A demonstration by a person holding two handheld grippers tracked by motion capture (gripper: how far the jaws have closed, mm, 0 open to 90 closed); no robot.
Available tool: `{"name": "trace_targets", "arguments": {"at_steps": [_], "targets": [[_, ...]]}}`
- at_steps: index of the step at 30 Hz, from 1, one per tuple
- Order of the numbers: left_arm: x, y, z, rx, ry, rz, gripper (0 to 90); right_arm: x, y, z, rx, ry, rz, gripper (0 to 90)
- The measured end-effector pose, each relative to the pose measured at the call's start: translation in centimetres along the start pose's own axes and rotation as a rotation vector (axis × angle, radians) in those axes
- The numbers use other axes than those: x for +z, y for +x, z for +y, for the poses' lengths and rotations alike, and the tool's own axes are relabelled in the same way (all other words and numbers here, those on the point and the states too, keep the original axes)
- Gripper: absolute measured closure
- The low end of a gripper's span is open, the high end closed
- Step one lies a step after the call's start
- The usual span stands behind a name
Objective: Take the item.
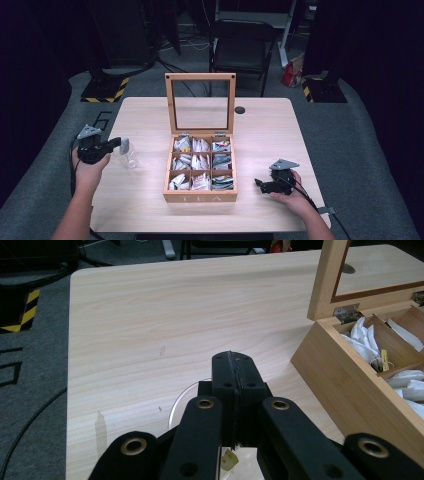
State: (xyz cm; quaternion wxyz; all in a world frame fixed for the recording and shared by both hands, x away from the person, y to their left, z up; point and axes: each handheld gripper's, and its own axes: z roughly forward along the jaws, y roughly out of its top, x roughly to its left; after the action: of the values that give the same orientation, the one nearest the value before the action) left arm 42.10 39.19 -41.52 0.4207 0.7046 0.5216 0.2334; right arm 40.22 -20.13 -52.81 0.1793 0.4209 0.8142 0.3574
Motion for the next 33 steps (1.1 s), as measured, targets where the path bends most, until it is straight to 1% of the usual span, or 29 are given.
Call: {"name": "trace_targets", "arguments": {"at_steps": [3,4,5,9,14,18,19,20,26,27,31,32,33], "targets": [[0.1,0.0,-0.3,0.0,0.009,-0.001,89.8,0.0,0.0,0.0,-0.002,0.001,0.0,12.6],[0.2,0.0,-0.4,-0.002,0.002,0.005,89.7,0.0,0.0,0.0,-0.002,0.0,-0.002,12.6],[0.2,0.0,-0.5,-0.003,0.011,0.003,89.8,0.0,0.0,0.0,-0.001,0.001,0.001,12.6],[0.2,0.0,-0.7,-0.008,0.017,0.001,89.7,0.0,0.0,0.0,0.0,0.0,0.0,12.6],[0.3,0.0,-0.9,-0.01,0.018,-0.001,89.7,0.0,0.0,0.0,-0.002,0.001,-0.003,12.6],[0.3,0.0,-1.0,-0.002,0.029,0.0,89.7,0.0,0.0,0.0,0.0,0.0,-0.001,12.6],[0.4,0.0,-1.1,-0.004,0.02,0.004,89.8,0.0,0.0,0.0,-0.001,0.0,-0.001,12.6],[0.4,0.0,-1.1,-0.003,0.03,-0.001,89.7,0.0,0.0,0.0,0.0,0.0,-0.001,12.6],[0.5,0.0,-1.5,-0.008,0.038,-0.005,89.3,0.0,0.0,0.0,-0.002,0.001,0.0,12.6],[0.6,0.0,-1.6,-0.012,0.03,-0.004,88.6,0.0,0.0,0.0,0.0,0.0,0.0,12.6],[0.6,0.1,-1.6,-0.021,0.032,0.001,83.4,0.0,0.0,0.0,-0.001,0.0,-0.001,12.6],[0.6,0.1,-1.7,-0.025,0.022,0.003,81.6,0.0,0.0,0.0,-0.002,0.001,0.0,12.6],[0.5,0.2,-1.6,-0.03,0.026,-0.006,78.3,0.0,0.0,0.0,0.002,-0.001,-0.003,12.6]]}}
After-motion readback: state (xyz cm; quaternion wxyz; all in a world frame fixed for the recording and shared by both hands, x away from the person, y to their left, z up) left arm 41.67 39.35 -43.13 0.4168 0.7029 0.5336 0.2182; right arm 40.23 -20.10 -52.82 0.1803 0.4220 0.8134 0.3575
